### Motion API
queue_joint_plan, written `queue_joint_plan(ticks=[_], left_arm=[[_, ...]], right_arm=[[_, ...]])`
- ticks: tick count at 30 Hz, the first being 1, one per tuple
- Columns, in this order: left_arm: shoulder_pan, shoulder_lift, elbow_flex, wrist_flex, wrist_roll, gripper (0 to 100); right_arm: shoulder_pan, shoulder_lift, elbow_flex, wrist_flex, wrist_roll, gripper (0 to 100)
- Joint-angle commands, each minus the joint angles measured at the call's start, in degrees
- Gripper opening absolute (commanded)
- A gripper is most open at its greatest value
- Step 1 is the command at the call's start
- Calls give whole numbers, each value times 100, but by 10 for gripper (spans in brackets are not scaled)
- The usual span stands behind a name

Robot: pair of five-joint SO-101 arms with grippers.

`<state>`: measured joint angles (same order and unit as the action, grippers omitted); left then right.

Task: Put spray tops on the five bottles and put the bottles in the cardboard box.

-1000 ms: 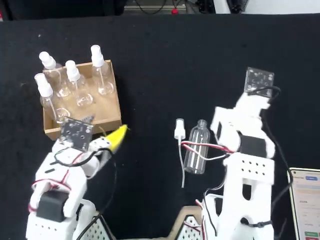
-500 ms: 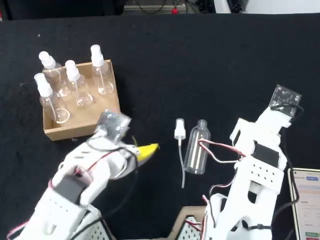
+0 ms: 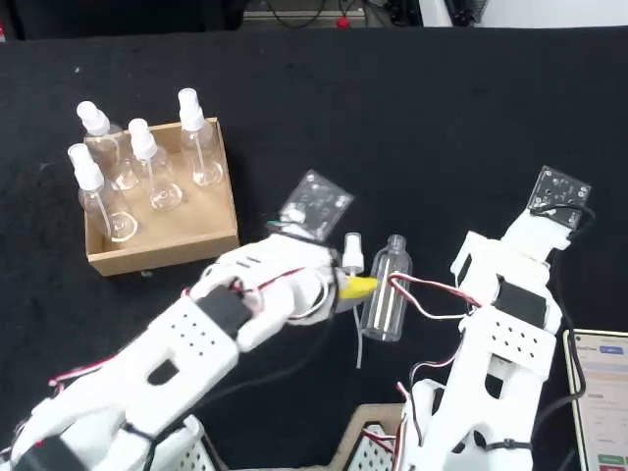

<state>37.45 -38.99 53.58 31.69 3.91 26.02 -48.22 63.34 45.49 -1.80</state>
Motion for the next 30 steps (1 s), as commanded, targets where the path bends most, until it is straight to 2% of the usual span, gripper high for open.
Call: queue_joint_plan(ticks=[1,5,9,13,17,26,30], left_arm=[[75,756,-1464,721,53,305],[154,1732,-2413,1451,97,305],[259,2374,-2563,1160,97,330],[268,2857,-2571,677,97,336],[268,3103,-2633,308,97,336],[277,3473,-3327,281,79,336],[558,3930,-3600,281,149,335]], right_arm=[[105,-75,-22,-167,35,127],[105,-75,-22,-167,35,127],[202,-75,-31,-193,44,127],[1055,-75,-242,-202,44,127],[1565,-75,-391,-167,88,127],[1925,-75,-57,-202,413,127],[1925,-75,13,-202,413,127]])
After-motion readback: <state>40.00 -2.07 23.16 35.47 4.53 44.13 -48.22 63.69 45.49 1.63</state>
